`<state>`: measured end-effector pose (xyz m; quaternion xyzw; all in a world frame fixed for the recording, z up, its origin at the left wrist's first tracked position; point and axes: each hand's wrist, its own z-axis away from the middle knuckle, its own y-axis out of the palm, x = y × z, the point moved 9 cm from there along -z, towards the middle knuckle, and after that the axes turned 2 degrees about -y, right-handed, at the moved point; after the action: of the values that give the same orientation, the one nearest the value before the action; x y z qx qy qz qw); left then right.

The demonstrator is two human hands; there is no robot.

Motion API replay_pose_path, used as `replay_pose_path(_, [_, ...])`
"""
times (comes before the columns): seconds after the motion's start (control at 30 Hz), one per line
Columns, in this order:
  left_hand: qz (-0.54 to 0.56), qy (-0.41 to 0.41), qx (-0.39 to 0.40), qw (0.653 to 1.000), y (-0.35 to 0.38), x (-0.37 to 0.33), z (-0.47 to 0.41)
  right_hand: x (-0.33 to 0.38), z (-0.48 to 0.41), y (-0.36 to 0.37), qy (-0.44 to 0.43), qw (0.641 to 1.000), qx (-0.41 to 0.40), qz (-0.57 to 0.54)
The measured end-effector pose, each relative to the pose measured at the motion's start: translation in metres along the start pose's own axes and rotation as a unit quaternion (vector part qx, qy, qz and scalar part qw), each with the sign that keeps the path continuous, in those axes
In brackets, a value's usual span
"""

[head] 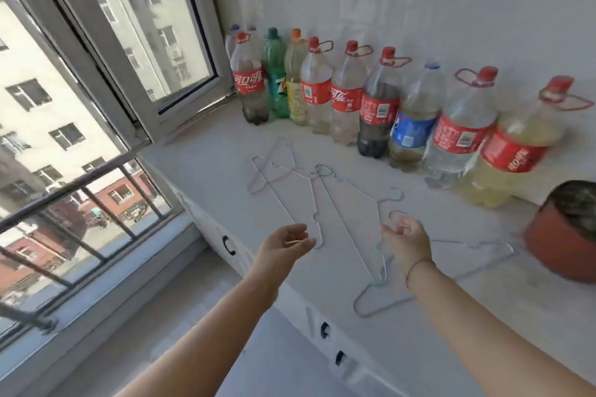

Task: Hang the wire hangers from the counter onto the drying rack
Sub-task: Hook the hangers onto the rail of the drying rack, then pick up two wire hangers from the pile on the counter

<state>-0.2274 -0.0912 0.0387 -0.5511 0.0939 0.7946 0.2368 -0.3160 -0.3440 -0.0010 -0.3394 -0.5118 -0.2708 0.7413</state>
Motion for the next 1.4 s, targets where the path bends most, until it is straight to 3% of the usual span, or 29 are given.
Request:
replay_pose_path(0.23, [-0.057,-0.023,0.047,0.997,0.068,0.019,-0.045,-0.071,-0.024,-0.077,0.084,0.992,-0.091,0.017])
replay_pose_path(0.53, [-0.158,-0.041,0.067,0.984,0.121,0.034,-0.129,-0.094,-0.047,-0.061,0.129,0.987,-0.095,-0.016])
replay_pose_path(0.7, [-0.286,-0.017,0.094,0.954,0.156,0.032,-0.170,-0.111,-0.055,-0.057,0.163,0.977,-0.135,-0.033])
replay_pose_path(1.0, [-0.407,-0.060,0.108,0.905,0.188,0.037,-0.208,-0.123,-0.058,-0.057,0.204,0.960,-0.186,0.043])
replay_pose_path(1.2, [-0.417,-0.093,0.114,0.897,0.195,0.040,-0.216,-0.114,-0.062,-0.043,0.224,0.953,-0.180,0.098])
replay_pose_path(1.4, [-0.335,-0.147,0.106,0.925,0.186,0.039,-0.210,-0.102,-0.067,-0.034,0.245,0.941,-0.169,0.161])
